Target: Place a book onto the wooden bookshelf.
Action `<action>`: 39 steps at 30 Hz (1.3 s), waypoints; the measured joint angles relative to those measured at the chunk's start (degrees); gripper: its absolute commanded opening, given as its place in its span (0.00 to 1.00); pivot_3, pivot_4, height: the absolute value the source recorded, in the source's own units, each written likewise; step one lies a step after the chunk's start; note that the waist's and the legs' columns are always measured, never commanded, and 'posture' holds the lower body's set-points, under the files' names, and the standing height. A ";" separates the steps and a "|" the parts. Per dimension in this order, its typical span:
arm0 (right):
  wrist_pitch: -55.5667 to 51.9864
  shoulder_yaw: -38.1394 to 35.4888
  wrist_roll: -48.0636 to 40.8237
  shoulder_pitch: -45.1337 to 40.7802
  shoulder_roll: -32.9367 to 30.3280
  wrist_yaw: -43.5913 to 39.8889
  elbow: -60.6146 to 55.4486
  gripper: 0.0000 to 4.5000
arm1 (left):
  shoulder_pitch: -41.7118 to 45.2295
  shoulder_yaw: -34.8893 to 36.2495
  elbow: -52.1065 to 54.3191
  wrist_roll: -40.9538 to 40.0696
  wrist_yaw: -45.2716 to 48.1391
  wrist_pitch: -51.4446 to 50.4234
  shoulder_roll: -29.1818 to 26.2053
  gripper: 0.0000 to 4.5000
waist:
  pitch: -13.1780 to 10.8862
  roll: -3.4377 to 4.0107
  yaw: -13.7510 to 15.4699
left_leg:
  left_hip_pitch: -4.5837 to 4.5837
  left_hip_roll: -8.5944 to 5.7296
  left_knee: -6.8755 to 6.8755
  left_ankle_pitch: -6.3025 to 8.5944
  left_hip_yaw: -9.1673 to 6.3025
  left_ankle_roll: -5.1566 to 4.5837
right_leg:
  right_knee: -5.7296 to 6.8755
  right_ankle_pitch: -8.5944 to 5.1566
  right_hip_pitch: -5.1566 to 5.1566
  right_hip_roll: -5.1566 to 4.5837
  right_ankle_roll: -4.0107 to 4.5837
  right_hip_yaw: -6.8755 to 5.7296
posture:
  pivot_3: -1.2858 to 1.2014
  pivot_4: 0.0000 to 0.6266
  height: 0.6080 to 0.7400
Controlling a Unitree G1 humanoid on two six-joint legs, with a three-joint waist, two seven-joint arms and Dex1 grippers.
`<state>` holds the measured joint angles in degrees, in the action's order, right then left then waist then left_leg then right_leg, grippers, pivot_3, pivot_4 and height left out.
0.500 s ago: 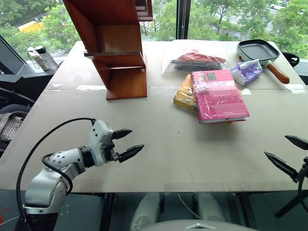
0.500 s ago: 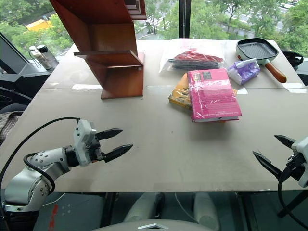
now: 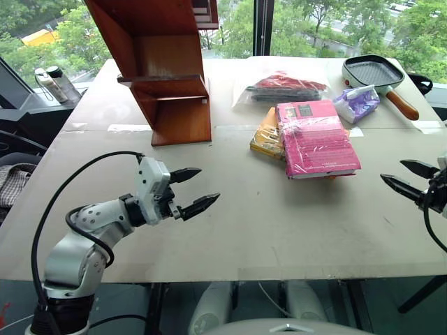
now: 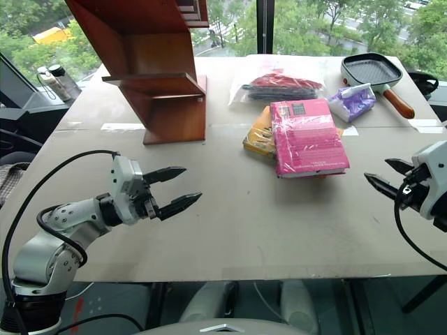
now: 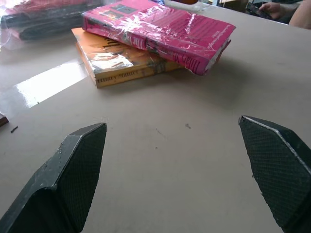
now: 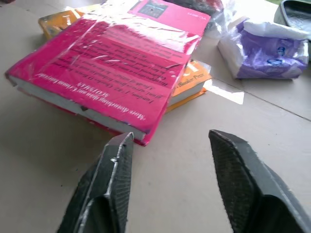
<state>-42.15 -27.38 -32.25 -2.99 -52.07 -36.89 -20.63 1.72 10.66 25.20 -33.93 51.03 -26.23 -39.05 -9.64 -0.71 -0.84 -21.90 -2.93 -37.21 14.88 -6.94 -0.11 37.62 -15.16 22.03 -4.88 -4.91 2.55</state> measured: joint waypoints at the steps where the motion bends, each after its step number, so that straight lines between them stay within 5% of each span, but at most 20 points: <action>1: -0.71 1.78 0.61 -2.70 -0.76 0.55 1.65 0.15 | 0.22 0.11 0.54 -0.12 0.03 0.05 0.01 1.00 | 0.00 0.00 -0.06 | 0.01 0.01 0.00 0.00 0.03 0.00 | 0.02 0.00 0.02 0.01 0.00 -0.01 | 0.52 0.24 1.00; 3: -2.69 6.54 2.54 -9.66 -1.90 1.58 5.63 0.02 | 0.92 0.10 1.39 -1.24 0.06 0.01 0.10 1.00 | 0.00 0.01 -0.07 | -0.05 0.02 0.01 0.00 0.08 0.00 | 0.03 0.00 0.09 0.02 0.01 -0.04 | 0.52 0.24 1.00; 9: -3.71 24.47 13.63 -33.57 0.19 2.93 27.26 0.02 | 2.81 0.72 2.78 -5.89 1.75 -1.14 -0.44 1.00 | -0.03 0.03 -0.29 | -0.15 0.01 0.02 -0.01 0.20 0.02 | 0.06 0.01 0.23 0.03 0.01 -0.03 | 0.52 0.24 1.00; 15: 7.83 36.59 24.33 -48.83 8.05 -2.71 52.47 0.02 | 3.85 0.81 3.36 -7.25 2.20 -2.26 -1.83 1.00 | -0.03 0.03 -0.82 | -0.82 -0.01 0.01 -0.15 0.19 0.26 | 0.11 0.03 0.92 0.00 0.02 -0.04 | 0.52 0.24 1.00; 22: 20.05 38.73 30.06 -56.67 14.33 -6.72 70.58 0.02 | 1.83 1.37 4.02 -7.34 0.99 -2.90 -2.05 1.00 | -0.03 0.03 -1.72 | -1.10 -0.03 0.11 -0.16 0.21 0.28 | 0.17 0.03 1.34 -0.02 0.01 0.17 | 0.52 0.24 1.00; 39: 28.66 37.90 34.03 -59.72 22.10 -9.66 75.58 0.02 | -4.26 4.64 5.78 -7.97 -2.50 -4.11 -2.46 1.00 | -0.04 0.05 -2.35 | -1.05 -0.01 0.12 -0.16 0.25 0.28 | 0.36 0.04 1.44 0.03 0.02 0.38 | 0.52 0.24 1.00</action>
<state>-13.49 10.52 1.78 -62.71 -29.97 -46.55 54.96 -2.54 15.30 30.98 -41.90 48.53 -30.33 -41.50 -9.68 -0.65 -3.20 -22.94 -2.94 -37.09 14.72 -6.69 0.17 37.98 -15.12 23.48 -4.85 -4.90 2.92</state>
